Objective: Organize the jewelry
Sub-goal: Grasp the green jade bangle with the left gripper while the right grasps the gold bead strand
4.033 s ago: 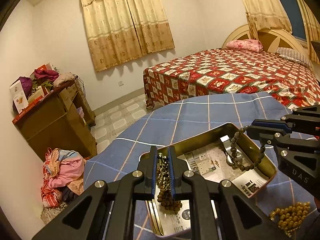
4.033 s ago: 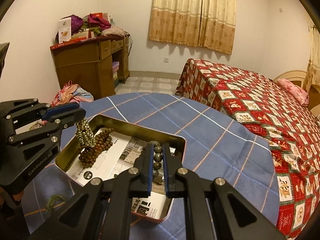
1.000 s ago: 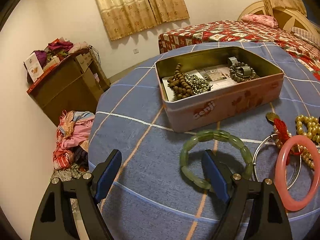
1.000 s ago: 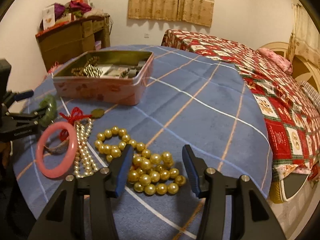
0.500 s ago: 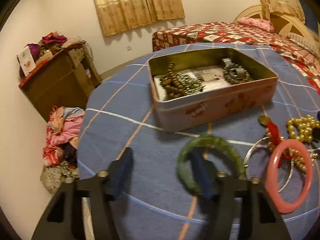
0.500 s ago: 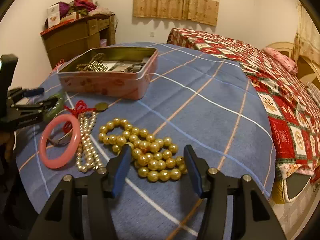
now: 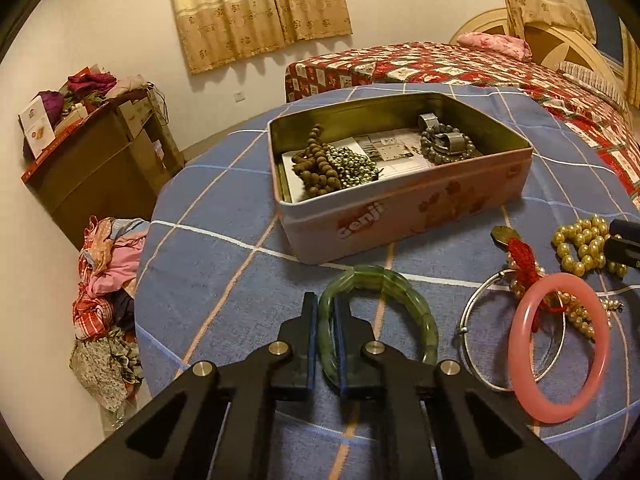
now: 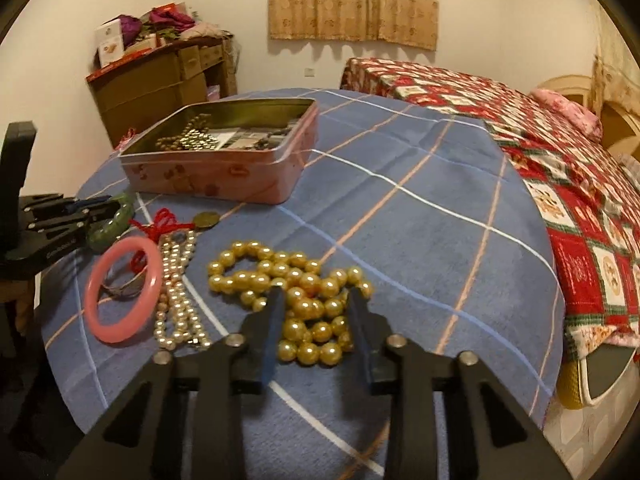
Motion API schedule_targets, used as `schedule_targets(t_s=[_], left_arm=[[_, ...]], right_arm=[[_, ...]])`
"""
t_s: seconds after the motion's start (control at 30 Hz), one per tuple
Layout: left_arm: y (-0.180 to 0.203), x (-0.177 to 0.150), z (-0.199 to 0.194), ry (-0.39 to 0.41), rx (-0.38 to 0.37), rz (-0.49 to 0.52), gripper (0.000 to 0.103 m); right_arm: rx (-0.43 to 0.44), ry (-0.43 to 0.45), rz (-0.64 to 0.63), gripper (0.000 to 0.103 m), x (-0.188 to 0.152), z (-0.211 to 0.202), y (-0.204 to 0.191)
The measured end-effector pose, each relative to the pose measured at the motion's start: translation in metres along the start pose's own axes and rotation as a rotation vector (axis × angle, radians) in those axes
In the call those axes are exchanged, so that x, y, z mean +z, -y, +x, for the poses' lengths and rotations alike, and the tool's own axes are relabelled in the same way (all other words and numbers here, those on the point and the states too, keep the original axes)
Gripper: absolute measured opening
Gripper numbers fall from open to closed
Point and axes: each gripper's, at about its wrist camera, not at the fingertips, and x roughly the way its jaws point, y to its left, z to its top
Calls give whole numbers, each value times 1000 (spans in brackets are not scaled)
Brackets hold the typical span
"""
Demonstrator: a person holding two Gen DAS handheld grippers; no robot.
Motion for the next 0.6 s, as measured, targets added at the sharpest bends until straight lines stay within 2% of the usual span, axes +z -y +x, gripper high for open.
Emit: schedule_targets(t_s=[0.07, 0.23, 0.3, 0.5, 0.6], left_arm=[[-3, -1, -1, 4, 1, -10, 6], [-7, -1, -3, 9, 7, -19, 6], [-7, -1, -4, 11, 6, -19, 6], [-10, -3, -4, 13, 1, -25, 6], [-12, -2, -7, 23, -1, -38, 6]], right_arm=[[7, -3, -21, 26, 0, -1, -5], [17, -26, -43, 26, -3, 6, -8], [-8, -19, -87, 26, -4, 7, -15], [-5, -16, -71, 14, -4, 8, -15], [5, -6, -70, 13, -4, 5, -16]])
